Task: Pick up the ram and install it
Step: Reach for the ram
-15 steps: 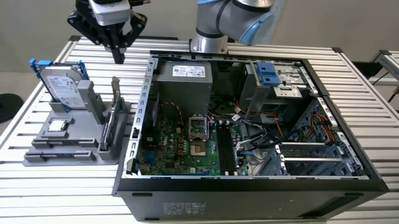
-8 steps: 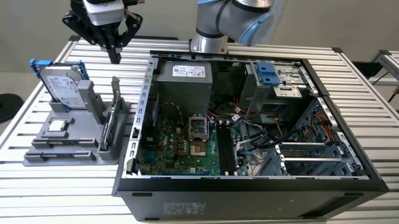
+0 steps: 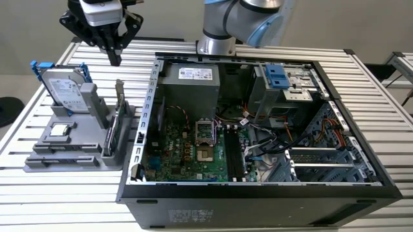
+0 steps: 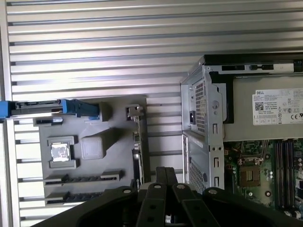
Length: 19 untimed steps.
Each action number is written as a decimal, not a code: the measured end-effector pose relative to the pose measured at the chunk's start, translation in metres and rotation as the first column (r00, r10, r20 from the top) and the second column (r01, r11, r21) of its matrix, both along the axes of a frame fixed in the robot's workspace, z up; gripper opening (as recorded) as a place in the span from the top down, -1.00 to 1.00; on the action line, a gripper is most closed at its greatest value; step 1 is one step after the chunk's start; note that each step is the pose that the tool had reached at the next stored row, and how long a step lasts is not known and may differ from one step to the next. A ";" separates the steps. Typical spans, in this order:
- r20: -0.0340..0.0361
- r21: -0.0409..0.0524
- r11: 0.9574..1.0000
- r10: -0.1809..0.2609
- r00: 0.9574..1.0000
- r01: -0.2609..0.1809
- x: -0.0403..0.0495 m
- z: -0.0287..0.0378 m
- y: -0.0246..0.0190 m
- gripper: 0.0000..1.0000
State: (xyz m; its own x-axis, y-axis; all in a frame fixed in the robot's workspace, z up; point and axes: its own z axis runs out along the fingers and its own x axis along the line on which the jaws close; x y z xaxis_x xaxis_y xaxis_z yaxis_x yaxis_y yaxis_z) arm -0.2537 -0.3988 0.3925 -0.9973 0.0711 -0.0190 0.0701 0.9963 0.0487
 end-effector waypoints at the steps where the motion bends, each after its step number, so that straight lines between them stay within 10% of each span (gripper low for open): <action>1: 0.000 0.000 1.000 0.000 1.000 0.000 -0.0010 0.0000 0.0000 1.00; 19: 0.000 0.000 1.000 0.000 1.000 0.000 -0.0201 -0.0002 0.0000 1.00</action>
